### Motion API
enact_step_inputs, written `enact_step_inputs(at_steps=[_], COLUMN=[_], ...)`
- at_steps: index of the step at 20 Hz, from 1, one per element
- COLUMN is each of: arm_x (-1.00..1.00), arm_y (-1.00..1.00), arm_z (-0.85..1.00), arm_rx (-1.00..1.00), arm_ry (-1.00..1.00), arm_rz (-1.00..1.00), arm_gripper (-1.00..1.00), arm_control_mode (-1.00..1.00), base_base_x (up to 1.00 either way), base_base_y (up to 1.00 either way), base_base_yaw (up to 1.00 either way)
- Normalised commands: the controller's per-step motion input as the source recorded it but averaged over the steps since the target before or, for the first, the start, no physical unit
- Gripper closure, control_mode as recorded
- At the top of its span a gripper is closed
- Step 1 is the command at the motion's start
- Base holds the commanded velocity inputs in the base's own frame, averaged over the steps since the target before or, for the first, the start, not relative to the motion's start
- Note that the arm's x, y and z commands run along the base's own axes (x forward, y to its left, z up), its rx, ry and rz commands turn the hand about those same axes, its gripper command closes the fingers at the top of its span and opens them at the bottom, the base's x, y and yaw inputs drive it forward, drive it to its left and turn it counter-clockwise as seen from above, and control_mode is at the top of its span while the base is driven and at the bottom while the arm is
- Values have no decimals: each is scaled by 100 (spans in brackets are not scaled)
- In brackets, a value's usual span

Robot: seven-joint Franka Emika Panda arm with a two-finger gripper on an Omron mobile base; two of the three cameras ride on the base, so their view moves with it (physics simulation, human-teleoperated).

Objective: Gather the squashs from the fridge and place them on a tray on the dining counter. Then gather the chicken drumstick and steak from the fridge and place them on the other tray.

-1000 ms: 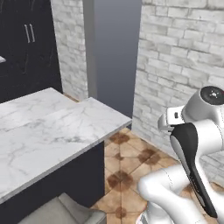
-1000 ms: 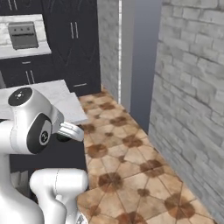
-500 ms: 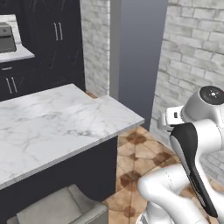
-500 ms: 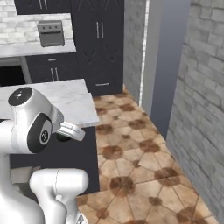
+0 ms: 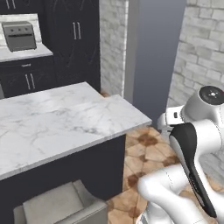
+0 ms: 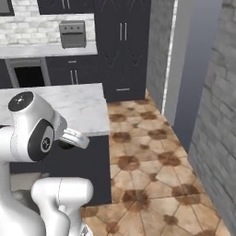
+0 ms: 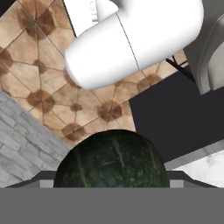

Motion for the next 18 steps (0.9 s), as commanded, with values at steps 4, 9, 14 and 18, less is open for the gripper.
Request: enact_step_inputs(at_steps=[4, 9, 14, 18], arm_x=[0, 0, 0, 0], arm_y=[0, 0, 0, 0], arm_z=[0, 0, 0, 0], arm_rx=[0, 0, 0, 0], arm_ry=[0, 0, 0, 0], arm_rz=[0, 0, 0, 0], arm_gripper=[100, 100, 100, 100], arm_control_mode=[100, 100, 100, 100], base_base_x=[11, 14, 14, 5], base_base_y=[-32, -33, -31, -9], base_base_yaw=[44, 43, 39, 23])
